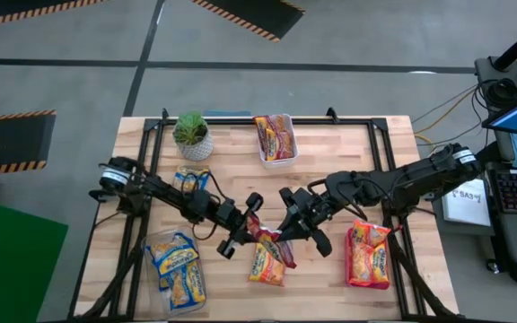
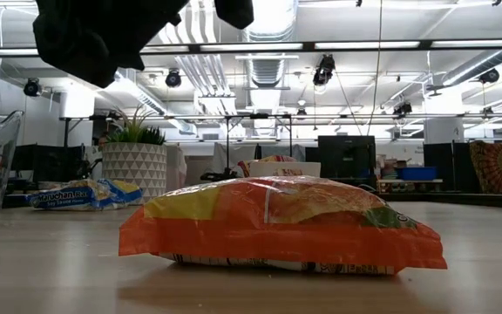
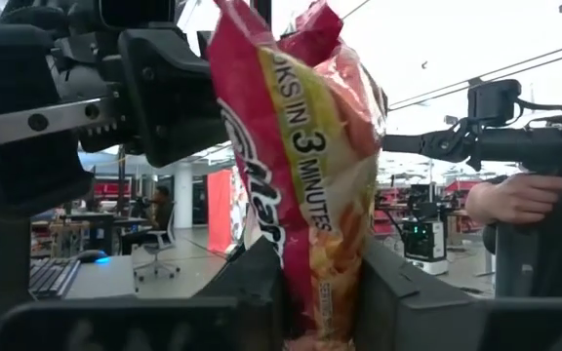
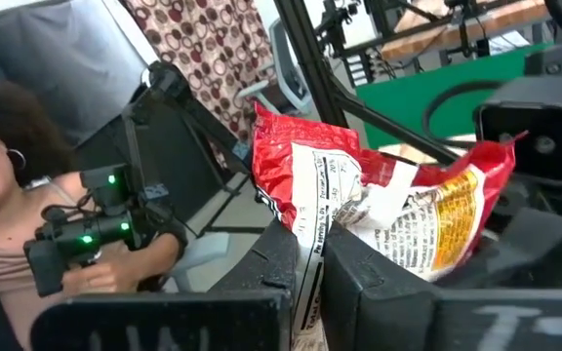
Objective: Sort Maruchan noodles
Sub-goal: Put the red noodle pack into the white bin
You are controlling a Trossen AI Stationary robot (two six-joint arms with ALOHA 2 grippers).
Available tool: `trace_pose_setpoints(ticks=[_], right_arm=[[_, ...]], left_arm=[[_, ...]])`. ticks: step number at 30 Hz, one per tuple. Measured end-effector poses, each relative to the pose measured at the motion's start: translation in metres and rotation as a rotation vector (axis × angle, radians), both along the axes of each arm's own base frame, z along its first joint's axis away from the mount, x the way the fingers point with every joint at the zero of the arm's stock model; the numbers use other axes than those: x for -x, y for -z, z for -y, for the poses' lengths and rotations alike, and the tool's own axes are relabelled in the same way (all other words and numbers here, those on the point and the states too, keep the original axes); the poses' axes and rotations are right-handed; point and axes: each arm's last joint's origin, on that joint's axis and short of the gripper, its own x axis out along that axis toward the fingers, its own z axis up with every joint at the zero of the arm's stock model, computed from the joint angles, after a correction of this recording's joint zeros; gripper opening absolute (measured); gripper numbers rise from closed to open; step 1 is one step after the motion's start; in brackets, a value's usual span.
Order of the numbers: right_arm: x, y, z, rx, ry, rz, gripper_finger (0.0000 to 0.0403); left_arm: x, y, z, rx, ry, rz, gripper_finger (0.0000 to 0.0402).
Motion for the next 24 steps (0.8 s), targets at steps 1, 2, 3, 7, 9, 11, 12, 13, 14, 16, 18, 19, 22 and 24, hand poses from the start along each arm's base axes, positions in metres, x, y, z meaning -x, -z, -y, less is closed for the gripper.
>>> trace_pose_setpoints(ticks=[1,2,3,7,9,11,12,13,14,16,18,19,22,24], right_arm=[[0.001,0.0,0.0,0.002,0.0,-0.007,0.0014],[0.001,0.0,0.002,-0.001,0.004,-0.013,0.0018],[0.003,-0.001,0.003,-0.006,0.007,-0.022,0.0024],[0.011,-0.007,0.011,-0.041,0.031,-0.062,0.0063],[0.016,-0.009,0.016,-0.045,0.046,-0.081,0.0086],[0.022,-0.011,0.019,-0.042,0.078,-0.105,0.011],[0.025,-0.012,0.021,-0.038,0.104,-0.121,0.0121],[0.028,-0.013,0.022,-0.033,0.13,-0.126,0.0131],[0.031,-0.015,0.023,-0.029,0.155,-0.13,0.0141],[0.039,-0.019,0.027,-0.014,0.209,-0.158,0.0157],[0.048,-0.028,0.031,0.006,0.276,-0.178,0.017],[0.052,-0.032,0.034,0.024,0.316,-0.193,0.0175],[0.059,-0.042,0.038,0.079,0.415,-0.24,0.0183],[0.059,-0.044,0.039,0.108,0.443,-0.281,0.0185]], left_arm=[[0.0,0.0,0.0,0.0,0.0,-0.002,0.0051],[0.0,0.0,0.0,0.0,0.0,-0.002,0.0047],[0.0,0.0,0.0,0.0,-0.001,-0.003,0.0045],[0.0,0.001,-0.001,-0.001,-0.003,-0.005,0.0049],[0.0,0.002,-0.002,-0.003,-0.009,-0.007,0.005],[0.0,0.003,-0.004,-0.005,-0.015,-0.011,0.005],[0.0,0.004,-0.006,-0.006,-0.019,-0.016,0.0049],[0.001,0.005,-0.007,-0.007,-0.023,-0.021,0.0048],[0.001,0.006,-0.009,-0.009,-0.027,-0.028,0.0047],[0.004,0.007,-0.014,-0.011,-0.04,-0.039,0.0047],[0.008,0.01,-0.02,-0.012,-0.061,-0.058,0.0046],[0.01,0.011,-0.024,-0.004,-0.088,-0.067,0.0046],[0.018,0.016,-0.034,0.021,-0.209,-0.138,0.0046],[0.023,0.019,-0.039,0.015,-0.319,-0.206,0.0046]])
